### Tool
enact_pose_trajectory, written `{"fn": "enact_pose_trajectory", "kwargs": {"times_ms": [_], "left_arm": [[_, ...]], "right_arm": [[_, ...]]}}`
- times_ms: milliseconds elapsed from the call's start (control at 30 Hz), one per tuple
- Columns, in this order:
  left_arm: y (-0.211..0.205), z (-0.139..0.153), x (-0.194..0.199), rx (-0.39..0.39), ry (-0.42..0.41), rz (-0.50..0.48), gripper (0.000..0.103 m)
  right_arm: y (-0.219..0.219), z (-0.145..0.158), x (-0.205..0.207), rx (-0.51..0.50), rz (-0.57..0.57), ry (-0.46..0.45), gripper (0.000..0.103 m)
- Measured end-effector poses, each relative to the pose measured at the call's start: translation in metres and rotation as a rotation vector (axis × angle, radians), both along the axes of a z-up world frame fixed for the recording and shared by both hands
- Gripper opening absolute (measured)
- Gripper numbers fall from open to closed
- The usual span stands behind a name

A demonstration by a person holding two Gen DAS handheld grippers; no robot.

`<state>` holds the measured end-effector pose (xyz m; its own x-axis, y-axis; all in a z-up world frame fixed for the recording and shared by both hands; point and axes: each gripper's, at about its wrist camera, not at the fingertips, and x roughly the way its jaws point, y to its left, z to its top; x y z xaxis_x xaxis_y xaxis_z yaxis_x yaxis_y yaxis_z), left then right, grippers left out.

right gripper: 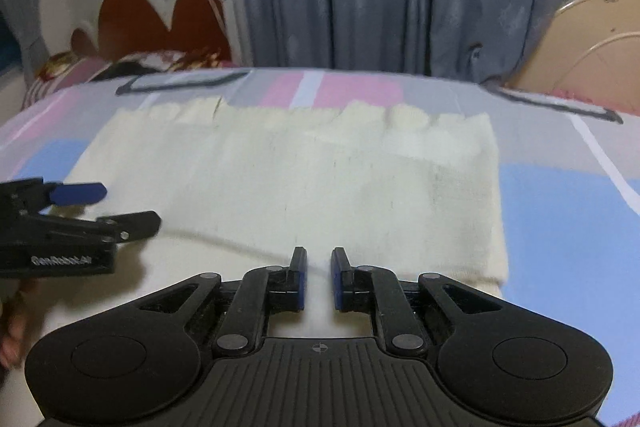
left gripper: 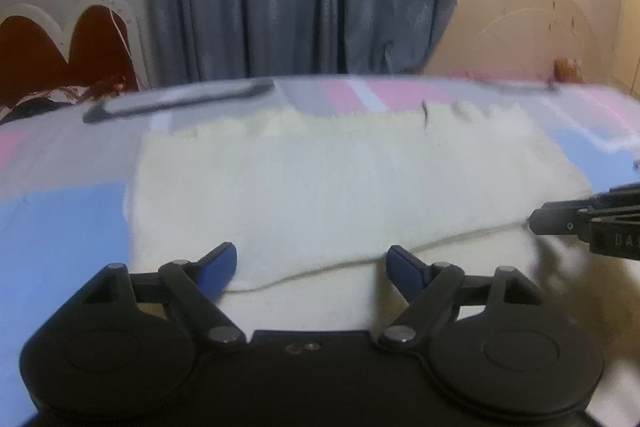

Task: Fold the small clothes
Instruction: 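Move both open tools over the folded sweater to reposition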

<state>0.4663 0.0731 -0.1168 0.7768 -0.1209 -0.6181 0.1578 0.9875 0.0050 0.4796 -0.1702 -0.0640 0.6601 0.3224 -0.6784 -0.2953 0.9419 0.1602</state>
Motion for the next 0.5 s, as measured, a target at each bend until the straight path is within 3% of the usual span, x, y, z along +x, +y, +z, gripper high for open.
{"fn": "enact_pose_trajectory", "kwargs": {"times_ms": [100, 200, 300, 400, 500], "left_arm": [[0.006, 0.015, 0.018, -0.063, -0.063, 0.037, 0.082], [-0.001, 0.014, 0.049, -0.04, -0.055, 0.047, 0.082], [0.002, -0.002, 0.08, 0.009, -0.001, 0.068, 0.082], [0.025, -0.012, 0.084, 0.101, -0.02, 0.118, 0.088], [0.048, -0.008, 0.078, 0.118, -0.03, 0.168, 0.092]], "right_arm": [[-0.007, 0.01, 0.013, 0.066, -0.047, -0.044, 0.011], [0.008, 0.014, 0.042, 0.094, -0.068, -0.053, 0.011], [0.033, 0.006, 0.068, 0.112, -0.013, -0.041, 0.011], [0.041, -0.008, 0.075, 0.034, 0.021, -0.065, 0.011], [0.003, -0.015, 0.073, -0.025, -0.142, -0.072, 0.011]]}}
